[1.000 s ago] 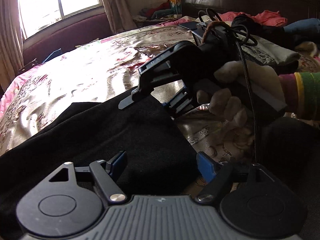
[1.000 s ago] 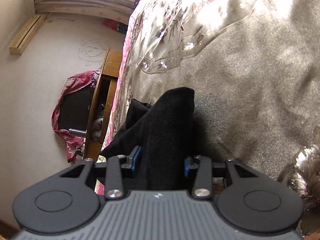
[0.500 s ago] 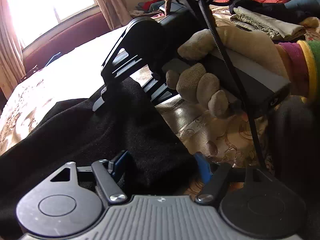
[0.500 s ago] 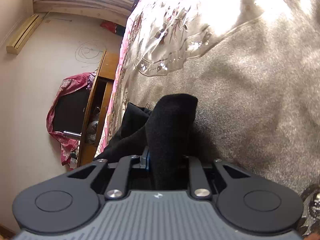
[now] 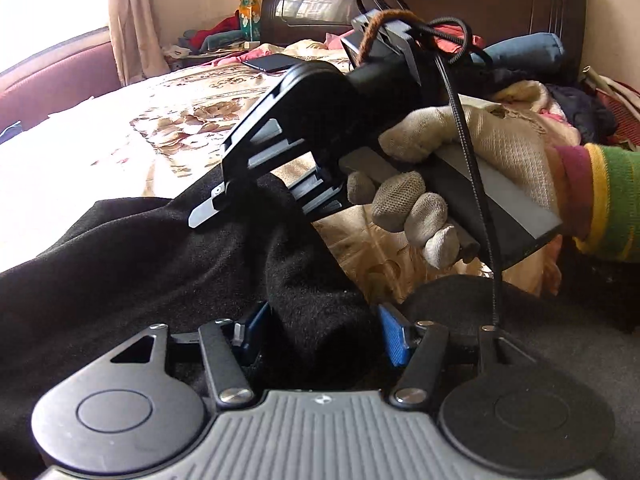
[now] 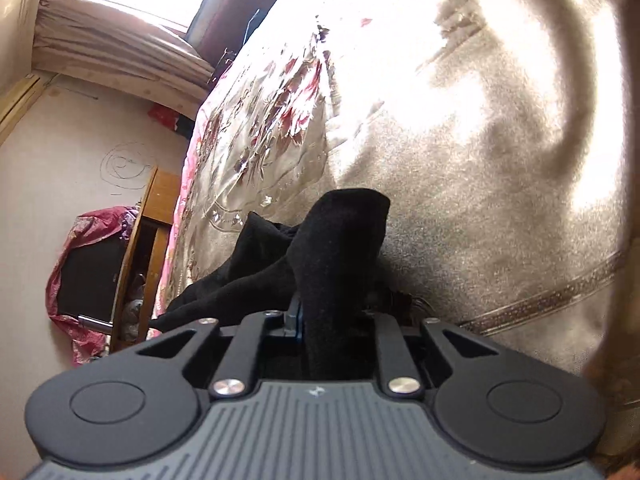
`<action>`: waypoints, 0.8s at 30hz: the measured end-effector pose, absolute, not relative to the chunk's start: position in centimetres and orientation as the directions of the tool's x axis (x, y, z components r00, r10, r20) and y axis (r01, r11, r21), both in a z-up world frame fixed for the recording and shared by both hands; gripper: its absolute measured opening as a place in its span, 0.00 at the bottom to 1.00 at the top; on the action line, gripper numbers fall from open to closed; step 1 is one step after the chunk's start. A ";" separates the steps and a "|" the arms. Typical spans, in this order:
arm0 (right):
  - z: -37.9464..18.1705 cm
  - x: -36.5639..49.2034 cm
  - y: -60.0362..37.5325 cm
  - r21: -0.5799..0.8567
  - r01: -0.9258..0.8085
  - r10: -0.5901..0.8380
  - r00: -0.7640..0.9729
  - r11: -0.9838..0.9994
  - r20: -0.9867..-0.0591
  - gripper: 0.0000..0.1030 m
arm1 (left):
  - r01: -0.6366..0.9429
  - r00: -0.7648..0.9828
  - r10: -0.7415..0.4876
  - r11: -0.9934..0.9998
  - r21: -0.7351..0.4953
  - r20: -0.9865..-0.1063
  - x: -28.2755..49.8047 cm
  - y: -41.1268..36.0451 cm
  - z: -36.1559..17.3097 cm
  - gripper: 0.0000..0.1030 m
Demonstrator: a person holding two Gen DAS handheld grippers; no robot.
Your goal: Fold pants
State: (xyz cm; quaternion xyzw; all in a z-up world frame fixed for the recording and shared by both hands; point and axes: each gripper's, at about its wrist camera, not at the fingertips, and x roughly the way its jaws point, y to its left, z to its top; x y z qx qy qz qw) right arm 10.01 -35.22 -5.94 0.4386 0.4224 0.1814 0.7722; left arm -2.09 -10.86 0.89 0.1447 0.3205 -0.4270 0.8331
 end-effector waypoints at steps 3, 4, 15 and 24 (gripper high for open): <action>-6.9 10.2 -35.4 0.856 0.088 0.675 0.577 0.509 -0.460 0.22 | 0.788 0.461 -0.616 0.615 -0.025 -0.638 -1.9 -9.6 2.6 0.72; -7.0 10.2 -35.4 0.857 0.081 0.676 0.578 0.509 -0.457 0.22 | 0.778 0.480 -0.613 0.628 -0.019 -0.628 -1.9 -8.7 2.9 0.73; -2.5 10.1 -33.5 0.811 0.210 0.608 0.567 0.546 -0.556 0.16 | 0.739 0.611 -0.557 0.656 0.152 -0.563 -5.7 -11.0 1.9 0.82; 1.5 10.2 -31.2 0.741 0.202 0.560 0.538 0.641 -0.630 0.16 | 0.716 0.606 -0.561 0.693 0.080 -0.564 -4.0 -11.3 2.0 0.69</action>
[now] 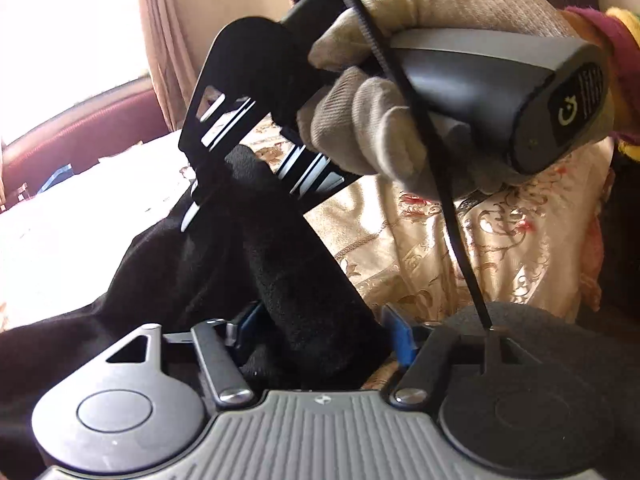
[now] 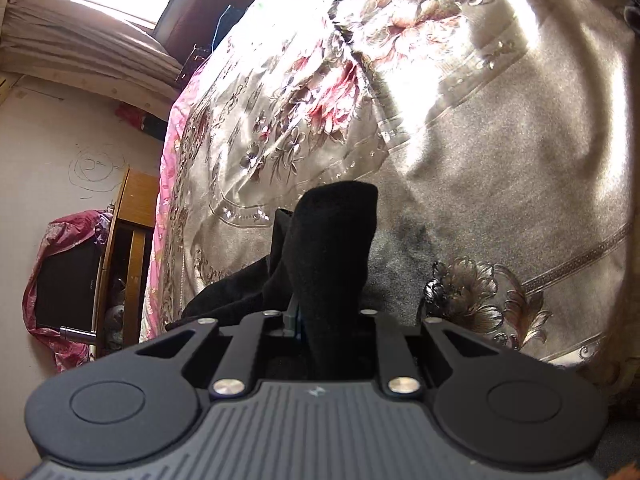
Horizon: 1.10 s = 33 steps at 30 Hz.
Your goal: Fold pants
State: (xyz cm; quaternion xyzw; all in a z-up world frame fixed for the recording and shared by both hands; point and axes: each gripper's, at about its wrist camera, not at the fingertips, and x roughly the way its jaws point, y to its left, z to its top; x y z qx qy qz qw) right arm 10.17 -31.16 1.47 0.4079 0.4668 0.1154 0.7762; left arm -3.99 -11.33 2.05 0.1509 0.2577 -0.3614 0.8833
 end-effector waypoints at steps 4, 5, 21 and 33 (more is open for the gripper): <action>3.5 10.5 -29.6 0.710 0.165 0.552 0.519 0.684 -0.653 0.15 | 0.695 0.596 -0.600 0.719 -0.032 -0.534 -3.7 -7.9 4.0 0.50; 4.2 10.7 -29.1 0.704 0.149 0.552 0.518 0.694 -0.653 0.15 | 0.683 0.594 -0.614 0.726 -0.076 -0.520 -3.4 -6.8 4.7 0.47; 7.4 18.9 -7.1 0.554 -0.169 0.575 0.350 0.815 -0.739 0.15 | 0.270 0.792 -0.476 0.834 -0.481 -0.382 1.0 16.9 6.0 0.39; 2.2 19.0 1.4 0.403 -0.241 0.468 0.377 0.883 -0.799 0.31 | 0.019 0.777 -0.413 0.771 -0.637 -0.476 2.9 23.5 0.6 0.39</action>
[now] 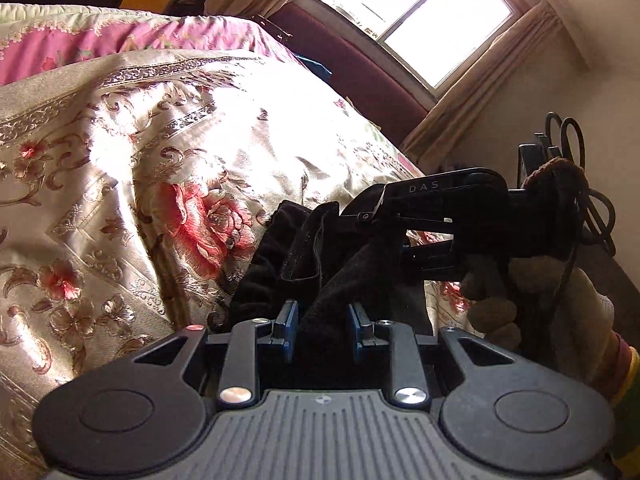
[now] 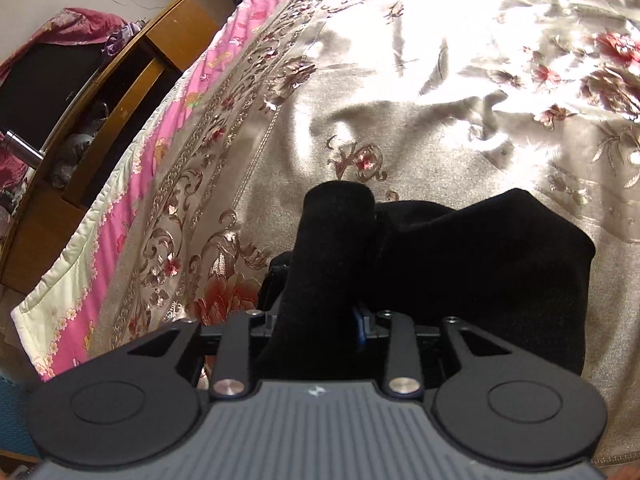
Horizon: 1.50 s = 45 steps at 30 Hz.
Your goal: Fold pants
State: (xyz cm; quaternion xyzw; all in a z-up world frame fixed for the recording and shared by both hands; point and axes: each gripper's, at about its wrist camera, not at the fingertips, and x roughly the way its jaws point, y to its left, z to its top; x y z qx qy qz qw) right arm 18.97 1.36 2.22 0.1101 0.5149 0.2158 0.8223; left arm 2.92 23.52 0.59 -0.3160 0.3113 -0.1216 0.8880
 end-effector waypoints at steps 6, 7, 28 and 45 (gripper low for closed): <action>3.9 17.6 2.1 0.361 -0.321 0.472 0.410 0.876 -0.781 0.47 | -0.019 0.800 -0.335 0.815 -0.579 -0.498 0.4 25.0 2.5 0.40; 4.1 17.6 2.2 0.370 -0.330 0.485 0.410 0.869 -0.772 0.49 | -0.022 0.805 -0.323 0.823 -0.568 -0.498 0.2 25.3 2.8 0.40; 6.0 16.2 -8.2 0.390 -0.264 0.464 0.629 0.882 -0.623 0.51 | 0.069 0.766 -0.177 0.978 -0.194 -0.618 3.8 20.9 3.7 0.67; -3.3 19.0 -9.1 0.393 -0.257 0.463 0.613 0.883 -0.640 0.43 | 0.207 0.777 -0.197 0.977 -0.052 -0.598 10.3 16.5 1.5 0.67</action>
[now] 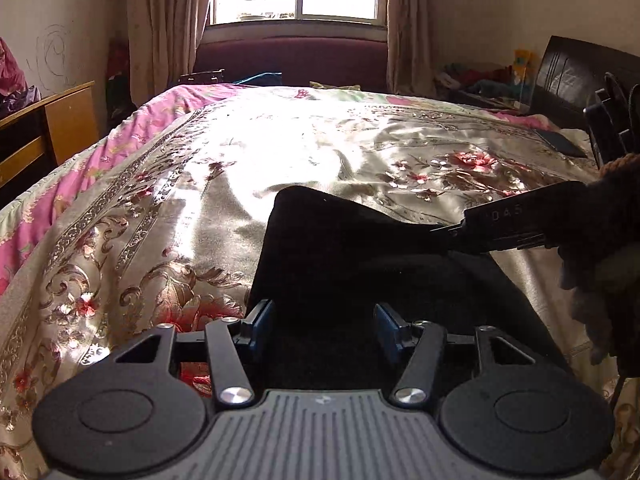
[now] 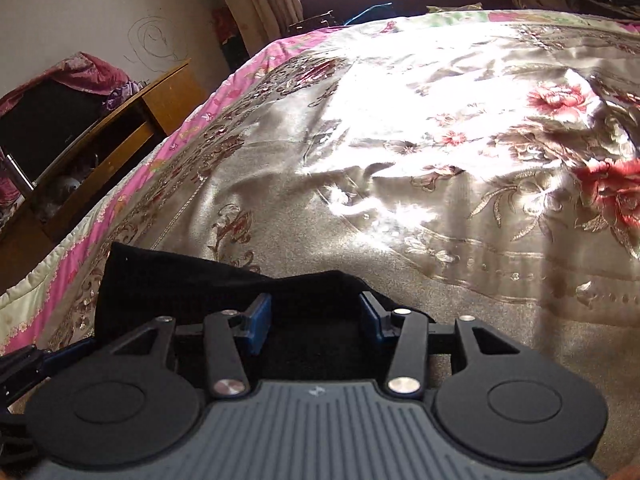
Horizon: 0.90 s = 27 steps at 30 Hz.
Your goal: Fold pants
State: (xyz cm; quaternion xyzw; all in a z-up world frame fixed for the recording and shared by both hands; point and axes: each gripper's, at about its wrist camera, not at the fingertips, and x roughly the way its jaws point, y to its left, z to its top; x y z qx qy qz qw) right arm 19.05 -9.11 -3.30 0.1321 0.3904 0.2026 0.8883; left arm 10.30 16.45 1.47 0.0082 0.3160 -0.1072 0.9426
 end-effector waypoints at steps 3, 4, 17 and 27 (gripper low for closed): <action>-4.4 19.1 -10.2 0.404 -0.237 0.458 0.622 0.883 -0.635 0.39 | 0.232 0.776 -0.213 0.972 -0.045 -0.594 10.3 16.7 0.8 0.67; -4.1 19.0 -10.3 0.405 -0.232 0.455 0.625 0.884 -0.635 0.37 | 0.238 0.775 -0.212 0.971 -0.035 -0.595 10.3 16.7 1.0 0.67; 0.2 18.8 0.3 0.368 -0.538 0.644 0.531 0.758 -0.550 0.39 | 0.164 0.770 -0.134 0.986 -0.009 -0.624 5.4 19.2 3.1 0.67; -2.8 21.5 1.4 0.371 -0.437 0.569 0.537 0.819 -0.623 0.43 | 0.088 0.724 -0.192 0.978 -0.187 -0.663 4.5 24.1 2.9 0.74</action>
